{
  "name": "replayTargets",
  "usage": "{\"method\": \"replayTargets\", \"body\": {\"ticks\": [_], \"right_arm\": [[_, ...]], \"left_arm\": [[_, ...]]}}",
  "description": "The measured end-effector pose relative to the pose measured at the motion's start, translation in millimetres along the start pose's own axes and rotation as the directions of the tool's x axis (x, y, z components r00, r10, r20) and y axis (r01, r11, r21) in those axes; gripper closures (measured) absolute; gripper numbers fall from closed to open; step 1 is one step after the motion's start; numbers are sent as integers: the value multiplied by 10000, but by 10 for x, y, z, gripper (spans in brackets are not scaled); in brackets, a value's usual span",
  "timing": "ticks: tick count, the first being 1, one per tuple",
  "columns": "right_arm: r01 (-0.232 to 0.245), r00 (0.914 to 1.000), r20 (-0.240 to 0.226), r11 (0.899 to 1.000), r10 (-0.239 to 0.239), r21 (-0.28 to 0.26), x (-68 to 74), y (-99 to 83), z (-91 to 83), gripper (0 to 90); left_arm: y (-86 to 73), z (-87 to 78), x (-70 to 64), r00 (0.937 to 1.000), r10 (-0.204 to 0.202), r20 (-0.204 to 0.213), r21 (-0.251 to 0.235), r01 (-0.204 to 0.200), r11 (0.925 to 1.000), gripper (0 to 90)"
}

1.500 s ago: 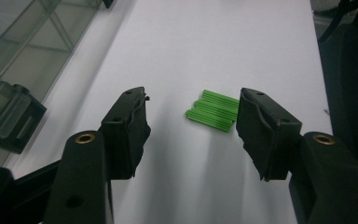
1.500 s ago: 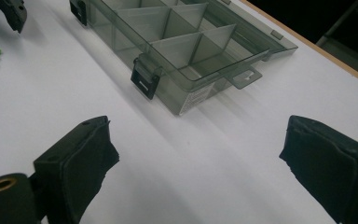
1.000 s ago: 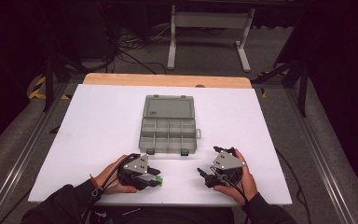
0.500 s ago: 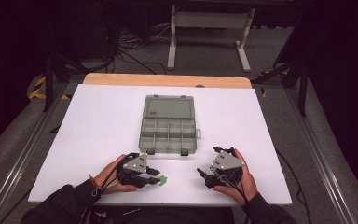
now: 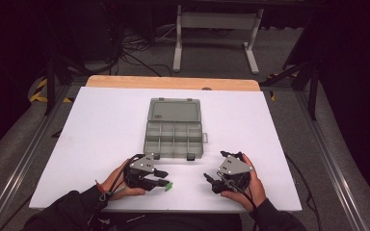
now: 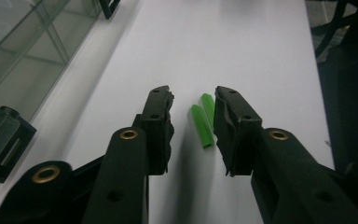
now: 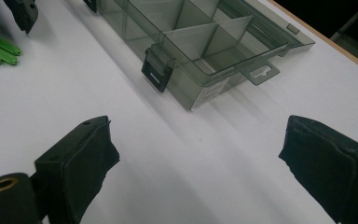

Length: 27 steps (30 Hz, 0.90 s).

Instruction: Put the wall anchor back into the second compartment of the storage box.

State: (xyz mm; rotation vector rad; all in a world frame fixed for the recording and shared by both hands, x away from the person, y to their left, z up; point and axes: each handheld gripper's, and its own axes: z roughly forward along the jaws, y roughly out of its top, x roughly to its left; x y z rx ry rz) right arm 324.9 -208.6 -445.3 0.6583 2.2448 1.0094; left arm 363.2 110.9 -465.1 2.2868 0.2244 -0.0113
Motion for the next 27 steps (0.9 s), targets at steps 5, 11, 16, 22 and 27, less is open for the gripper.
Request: {"method": "replayTargets", "body": {"ticks": [5,11,16,22,27], "right_arm": [[23,10000,-16,10000,-23,6,5,2,2,89],[80,10000,-53,10000,-80,37,12,7,5,90],[113,9999,-64,9999,-112,50,15,8,13,90],[90,9999,-57,10000,-90,41,11,7,10,90],[68,10000,-26,10000,-68,-23,7,5,1,90]], "left_arm": [[1,9,6,9998,-39,-209,141,42,9999,734],[4,8,7,9991,-60,-412,237,70,9997,797],[11,12,6,9987,200,-465,243,-189,9995,839],[10,7,7,9983,330,-479,270,-317,9991,843],[11,-8,17,9974,356,-628,190,-345,9992,843]]}}
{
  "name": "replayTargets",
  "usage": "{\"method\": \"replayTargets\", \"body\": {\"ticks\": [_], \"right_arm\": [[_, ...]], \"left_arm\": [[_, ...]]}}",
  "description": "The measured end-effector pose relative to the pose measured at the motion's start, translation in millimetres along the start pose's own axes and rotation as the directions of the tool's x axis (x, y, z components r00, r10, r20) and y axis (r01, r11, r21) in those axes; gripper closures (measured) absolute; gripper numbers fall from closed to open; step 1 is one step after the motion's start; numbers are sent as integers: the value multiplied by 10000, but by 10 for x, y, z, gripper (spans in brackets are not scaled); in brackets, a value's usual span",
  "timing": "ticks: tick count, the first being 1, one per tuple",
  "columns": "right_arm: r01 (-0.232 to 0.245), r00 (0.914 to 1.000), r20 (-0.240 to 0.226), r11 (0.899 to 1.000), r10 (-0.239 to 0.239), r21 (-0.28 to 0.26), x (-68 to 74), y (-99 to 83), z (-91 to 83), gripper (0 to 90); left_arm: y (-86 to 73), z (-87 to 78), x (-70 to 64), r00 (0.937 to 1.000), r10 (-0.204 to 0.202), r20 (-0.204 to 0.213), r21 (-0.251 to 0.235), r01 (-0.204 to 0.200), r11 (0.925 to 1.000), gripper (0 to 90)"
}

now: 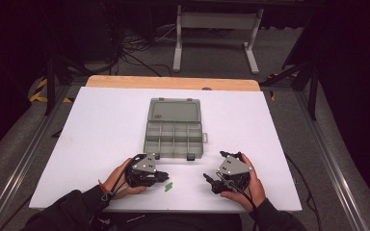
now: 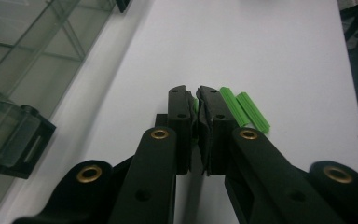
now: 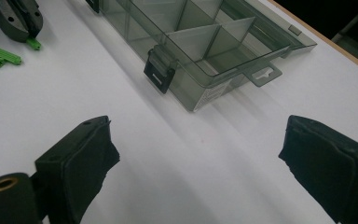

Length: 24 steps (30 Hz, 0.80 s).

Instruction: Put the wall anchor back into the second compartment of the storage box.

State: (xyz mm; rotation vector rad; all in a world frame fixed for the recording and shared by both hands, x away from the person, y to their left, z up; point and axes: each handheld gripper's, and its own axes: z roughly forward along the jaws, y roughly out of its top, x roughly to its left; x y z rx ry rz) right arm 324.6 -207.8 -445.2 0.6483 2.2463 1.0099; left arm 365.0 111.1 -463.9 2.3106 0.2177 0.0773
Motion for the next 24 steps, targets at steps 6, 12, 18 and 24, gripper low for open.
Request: {"method": "replayTargets", "body": {"ticks": [6,12,18,24], "right_arm": [[-61,9999,89,10000,62,-74,-12,-1,-10,92],[-128,9997,187,9997,132,-188,-22,-1,-19,92],[-140,9996,235,9997,145,-203,-26,-1,-18,91],[-202,9994,271,9995,209,-245,-36,-6,-23,90]], "left_arm": [[20,-73,17,9994,98,-344,-144,-103,9998,843],[45,-114,39,9984,230,-515,-295,-245,9993,843],[76,-179,69,9966,297,-773,-392,-328,9987,843],[117,-248,103,9933,459,-1057,-497,-514,9974,843]]}}
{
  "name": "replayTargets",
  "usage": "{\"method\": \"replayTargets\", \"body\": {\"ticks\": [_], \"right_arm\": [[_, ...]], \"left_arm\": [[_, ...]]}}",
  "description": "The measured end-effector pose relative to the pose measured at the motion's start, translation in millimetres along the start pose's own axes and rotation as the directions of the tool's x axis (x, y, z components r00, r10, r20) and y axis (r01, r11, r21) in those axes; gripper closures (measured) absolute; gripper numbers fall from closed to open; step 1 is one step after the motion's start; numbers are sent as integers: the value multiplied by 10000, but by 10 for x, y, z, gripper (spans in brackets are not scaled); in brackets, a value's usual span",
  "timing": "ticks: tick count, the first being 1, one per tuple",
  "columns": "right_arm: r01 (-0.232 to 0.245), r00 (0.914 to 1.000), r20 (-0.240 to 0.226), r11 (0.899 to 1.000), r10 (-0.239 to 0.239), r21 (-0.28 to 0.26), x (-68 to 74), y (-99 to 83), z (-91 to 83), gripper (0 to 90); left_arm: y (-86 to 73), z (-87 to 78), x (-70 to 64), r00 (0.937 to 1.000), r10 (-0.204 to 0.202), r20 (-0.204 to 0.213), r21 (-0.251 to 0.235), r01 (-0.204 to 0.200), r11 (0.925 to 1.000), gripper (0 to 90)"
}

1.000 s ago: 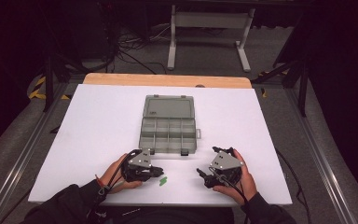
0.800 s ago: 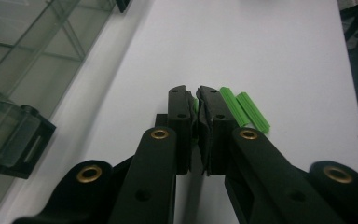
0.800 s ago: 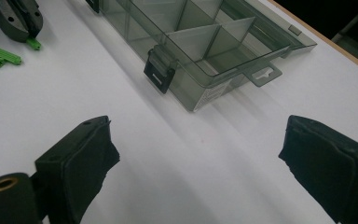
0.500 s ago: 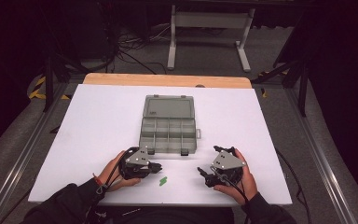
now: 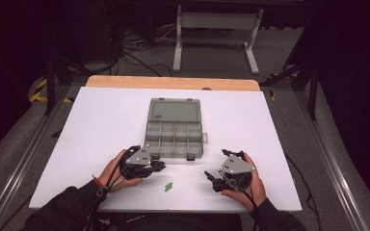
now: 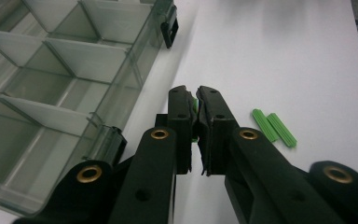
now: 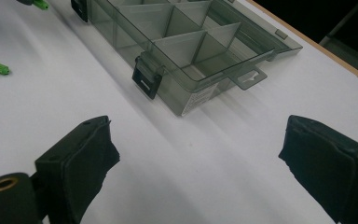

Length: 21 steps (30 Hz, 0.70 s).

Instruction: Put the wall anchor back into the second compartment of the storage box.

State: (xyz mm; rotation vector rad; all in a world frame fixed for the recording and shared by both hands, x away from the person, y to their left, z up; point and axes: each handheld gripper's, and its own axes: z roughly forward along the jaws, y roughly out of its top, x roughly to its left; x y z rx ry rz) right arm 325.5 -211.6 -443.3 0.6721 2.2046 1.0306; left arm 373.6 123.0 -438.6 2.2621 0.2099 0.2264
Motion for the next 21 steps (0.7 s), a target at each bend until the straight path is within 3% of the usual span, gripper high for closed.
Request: {"method": "replayTargets", "body": {"ticks": [7,21], "right_arm": [[-27,10000,27,9998,27,-187,-3,4,-21,86],[-123,9999,28,9988,125,-466,-12,6,-43,79]], "left_arm": [[54,-70,27,9996,176,-215,-184,-180,9997,843],[133,-144,148,9971,135,-750,-647,-184,9977,843]]}}
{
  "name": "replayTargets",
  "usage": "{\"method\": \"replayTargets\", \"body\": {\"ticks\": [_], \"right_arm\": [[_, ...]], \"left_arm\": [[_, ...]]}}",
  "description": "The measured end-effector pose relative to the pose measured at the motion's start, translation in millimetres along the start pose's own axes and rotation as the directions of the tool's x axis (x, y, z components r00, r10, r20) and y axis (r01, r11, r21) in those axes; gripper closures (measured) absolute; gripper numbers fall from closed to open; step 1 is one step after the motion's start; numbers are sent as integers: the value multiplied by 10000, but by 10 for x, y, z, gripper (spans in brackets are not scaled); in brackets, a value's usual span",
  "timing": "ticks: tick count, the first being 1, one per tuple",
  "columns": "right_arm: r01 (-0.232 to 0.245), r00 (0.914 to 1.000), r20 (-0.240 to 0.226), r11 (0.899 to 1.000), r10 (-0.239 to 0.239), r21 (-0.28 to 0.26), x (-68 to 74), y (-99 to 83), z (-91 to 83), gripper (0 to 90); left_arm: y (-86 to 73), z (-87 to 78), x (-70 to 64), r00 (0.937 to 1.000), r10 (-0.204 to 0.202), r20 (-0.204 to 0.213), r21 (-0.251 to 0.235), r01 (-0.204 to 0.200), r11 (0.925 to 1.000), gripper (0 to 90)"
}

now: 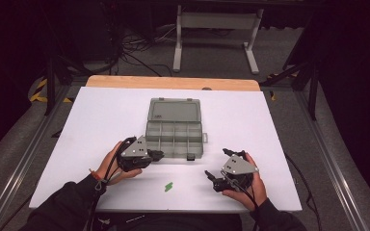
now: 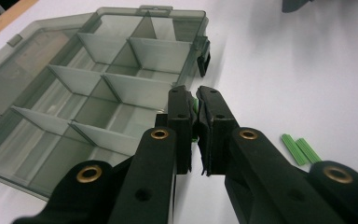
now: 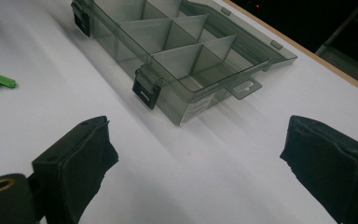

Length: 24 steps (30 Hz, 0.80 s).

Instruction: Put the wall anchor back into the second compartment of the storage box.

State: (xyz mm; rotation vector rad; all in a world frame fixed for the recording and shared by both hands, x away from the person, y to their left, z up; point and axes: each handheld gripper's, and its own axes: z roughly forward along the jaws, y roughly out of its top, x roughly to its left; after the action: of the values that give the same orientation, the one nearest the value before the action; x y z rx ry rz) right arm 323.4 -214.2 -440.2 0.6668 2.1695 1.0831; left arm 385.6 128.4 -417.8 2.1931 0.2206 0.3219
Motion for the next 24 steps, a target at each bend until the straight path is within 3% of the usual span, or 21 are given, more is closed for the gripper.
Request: {"method": "replayTargets", "body": {"ticks": [24], "right_arm": [[89,9999,108,9999,-88,-86,5,6,-12,75]], "left_arm": [[120,4,259,9966,-194,-797,-386,163,9991,842]]}}
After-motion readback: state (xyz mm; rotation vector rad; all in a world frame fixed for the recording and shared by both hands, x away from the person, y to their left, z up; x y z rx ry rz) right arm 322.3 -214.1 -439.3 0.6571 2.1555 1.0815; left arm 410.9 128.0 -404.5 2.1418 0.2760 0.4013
